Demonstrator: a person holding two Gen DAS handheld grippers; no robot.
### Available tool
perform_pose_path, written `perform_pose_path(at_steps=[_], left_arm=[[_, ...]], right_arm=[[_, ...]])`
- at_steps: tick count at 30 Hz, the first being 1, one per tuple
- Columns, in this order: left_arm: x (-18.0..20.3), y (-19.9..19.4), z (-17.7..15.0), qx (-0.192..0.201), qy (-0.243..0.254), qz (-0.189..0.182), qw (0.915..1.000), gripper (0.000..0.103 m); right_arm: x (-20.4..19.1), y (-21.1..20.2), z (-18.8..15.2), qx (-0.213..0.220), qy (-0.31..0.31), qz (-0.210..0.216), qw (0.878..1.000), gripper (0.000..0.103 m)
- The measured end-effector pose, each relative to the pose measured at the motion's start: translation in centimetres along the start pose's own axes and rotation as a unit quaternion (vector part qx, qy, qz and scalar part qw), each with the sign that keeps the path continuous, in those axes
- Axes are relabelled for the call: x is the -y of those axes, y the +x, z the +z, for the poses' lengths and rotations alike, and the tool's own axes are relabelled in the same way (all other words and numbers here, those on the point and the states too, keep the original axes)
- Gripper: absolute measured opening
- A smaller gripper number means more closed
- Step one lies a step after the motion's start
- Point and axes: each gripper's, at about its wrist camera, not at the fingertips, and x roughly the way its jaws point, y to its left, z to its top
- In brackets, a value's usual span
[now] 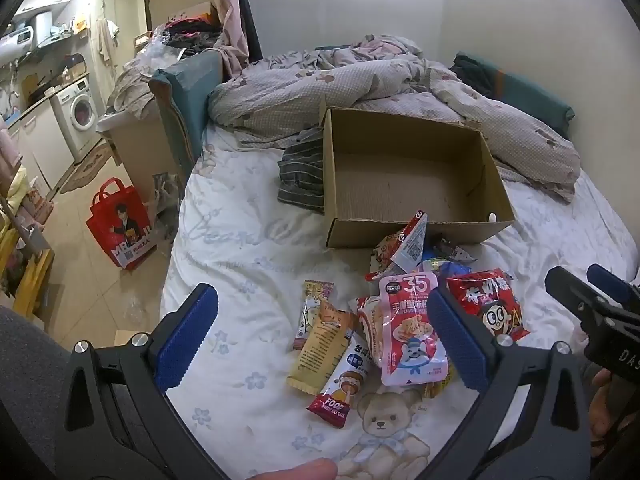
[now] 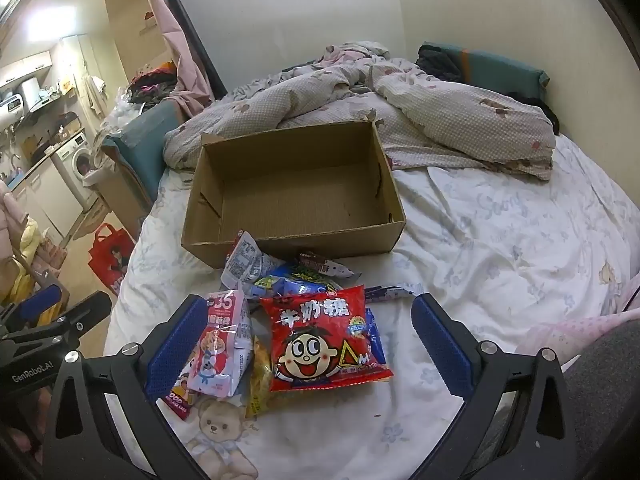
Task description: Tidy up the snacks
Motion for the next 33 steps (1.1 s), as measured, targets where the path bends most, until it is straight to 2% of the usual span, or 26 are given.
perform_pose_path(at_steps=[14,21,33], left_arm=[[0.34,0.27,-0.11,-0.012,0.002,-0.002,0.9999,0.103],[0.45,0.37,-0.2,0.003,0.006,0.002,1.0,0.103],[-0.08,0.07,0.03,-0.012,-0.002,0.001,0.9999,0.103]], right_arm=[[-0.28,-0.05,-0.03,0.0,-0.003,-0.001,1.0,0.103],[-0.09,0.04,-0.12,-0.001,0.003,-0.002,1.0,0.103],[0.22,0.24,0.0,-0.013,0.011,0.004,1.0,0.103]])
